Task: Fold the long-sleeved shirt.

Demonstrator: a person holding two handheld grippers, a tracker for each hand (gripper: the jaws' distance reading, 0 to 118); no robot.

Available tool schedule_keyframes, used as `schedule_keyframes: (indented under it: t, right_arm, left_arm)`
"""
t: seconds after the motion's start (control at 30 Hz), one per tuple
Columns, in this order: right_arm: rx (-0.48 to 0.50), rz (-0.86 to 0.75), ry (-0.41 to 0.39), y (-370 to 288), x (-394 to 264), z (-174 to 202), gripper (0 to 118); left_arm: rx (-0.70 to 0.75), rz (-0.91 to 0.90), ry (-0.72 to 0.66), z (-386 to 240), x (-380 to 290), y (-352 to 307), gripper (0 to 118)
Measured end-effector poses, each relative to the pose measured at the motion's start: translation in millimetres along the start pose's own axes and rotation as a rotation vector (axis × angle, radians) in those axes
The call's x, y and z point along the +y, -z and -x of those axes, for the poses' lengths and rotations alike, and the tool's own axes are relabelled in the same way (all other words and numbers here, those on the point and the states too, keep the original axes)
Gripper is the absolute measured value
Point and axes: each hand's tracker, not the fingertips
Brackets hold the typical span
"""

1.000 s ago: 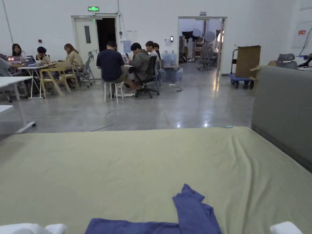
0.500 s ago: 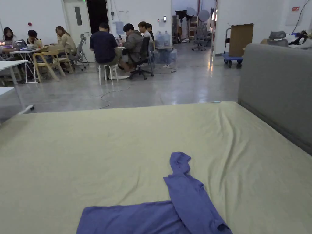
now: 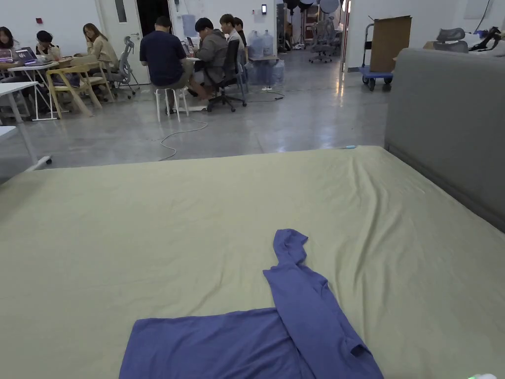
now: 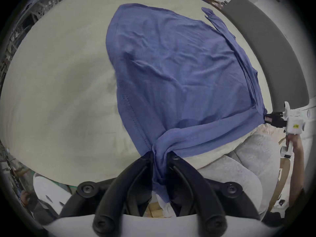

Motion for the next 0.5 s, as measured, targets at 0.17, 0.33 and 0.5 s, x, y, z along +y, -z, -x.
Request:
schedule_keyframes:
  t: [0.17, 0.33, 0.5]
  right_arm:
    - [-0.036, 0.083, 0.048, -19.4, 11.9, -8.2, 52]
    - [-0.112, -0.194, -0.013, -106.5, 20.6, -19.0, 109]
    - [-0.094, -0.338, 0.117, -122.9, 29.6, -17.9, 109]
  left_arm:
    - [-0.051, -0.065, -0.056, -4.2, 0.2, -22.3, 74]
    - [-0.074, -0.382, -0.012, -12.1, 7.7, -92.3, 118]
    - [0.111, -0.368, 0.081, -36.3, 12.8, -100.7, 99]
